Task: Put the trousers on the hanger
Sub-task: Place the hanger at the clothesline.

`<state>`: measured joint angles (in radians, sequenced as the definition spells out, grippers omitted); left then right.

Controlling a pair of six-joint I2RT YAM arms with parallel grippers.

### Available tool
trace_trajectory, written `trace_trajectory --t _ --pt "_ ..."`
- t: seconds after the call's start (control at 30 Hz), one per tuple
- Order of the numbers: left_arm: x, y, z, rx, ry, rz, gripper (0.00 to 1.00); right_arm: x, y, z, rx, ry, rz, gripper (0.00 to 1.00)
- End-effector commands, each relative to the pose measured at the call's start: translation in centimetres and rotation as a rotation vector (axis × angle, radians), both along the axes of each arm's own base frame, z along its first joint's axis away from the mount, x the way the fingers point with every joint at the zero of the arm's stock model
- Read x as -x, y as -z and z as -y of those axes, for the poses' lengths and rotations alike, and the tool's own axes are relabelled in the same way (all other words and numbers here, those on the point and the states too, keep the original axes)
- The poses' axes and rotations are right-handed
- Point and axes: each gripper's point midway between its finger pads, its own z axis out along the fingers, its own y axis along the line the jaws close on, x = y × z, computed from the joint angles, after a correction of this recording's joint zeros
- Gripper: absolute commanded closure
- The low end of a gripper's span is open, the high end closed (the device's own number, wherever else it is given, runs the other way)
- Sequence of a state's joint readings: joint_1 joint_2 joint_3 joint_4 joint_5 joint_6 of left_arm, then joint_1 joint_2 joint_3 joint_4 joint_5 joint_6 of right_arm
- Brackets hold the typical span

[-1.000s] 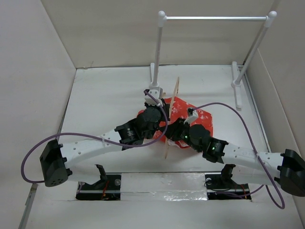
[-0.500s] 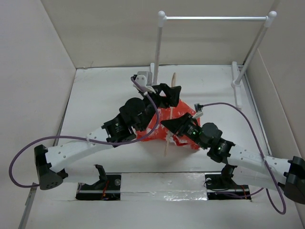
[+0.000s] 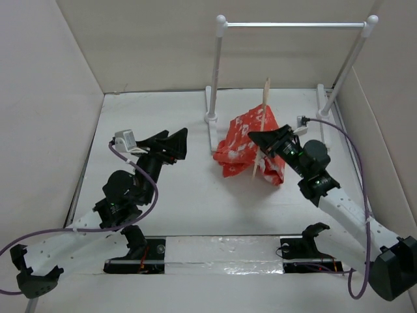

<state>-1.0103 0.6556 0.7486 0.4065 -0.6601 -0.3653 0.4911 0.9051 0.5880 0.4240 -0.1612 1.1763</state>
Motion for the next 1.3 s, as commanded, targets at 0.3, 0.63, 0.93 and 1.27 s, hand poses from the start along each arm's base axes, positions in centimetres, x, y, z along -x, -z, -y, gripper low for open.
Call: trace_trajectory --t 0.3,0.63,0.93,1.27 --pt "-1.6 12.5 -0.3 -0.193 -0.094 -0.120 0.24 -7.3 -16.3 6.2 0.056 0.062 0.395 1.00" --pt "-1.4 13.0 0.3 -0.203 -0.053 -0.123 0.23 -14.2 -17.1 9.2 0.079 0.082 0.357 1.00" --pt "-1.3 12.9 0.9 -0.216 -0.029 -0.129 0.23 -16.8 -18.2 11.3 0.095 0.085 0.357 1.00" --pt "-1.2 12.9 1.0 -0.212 -0.020 -0.122 0.23 -20.4 -16.1 13.3 0.096 0.099 0.293 1.00"
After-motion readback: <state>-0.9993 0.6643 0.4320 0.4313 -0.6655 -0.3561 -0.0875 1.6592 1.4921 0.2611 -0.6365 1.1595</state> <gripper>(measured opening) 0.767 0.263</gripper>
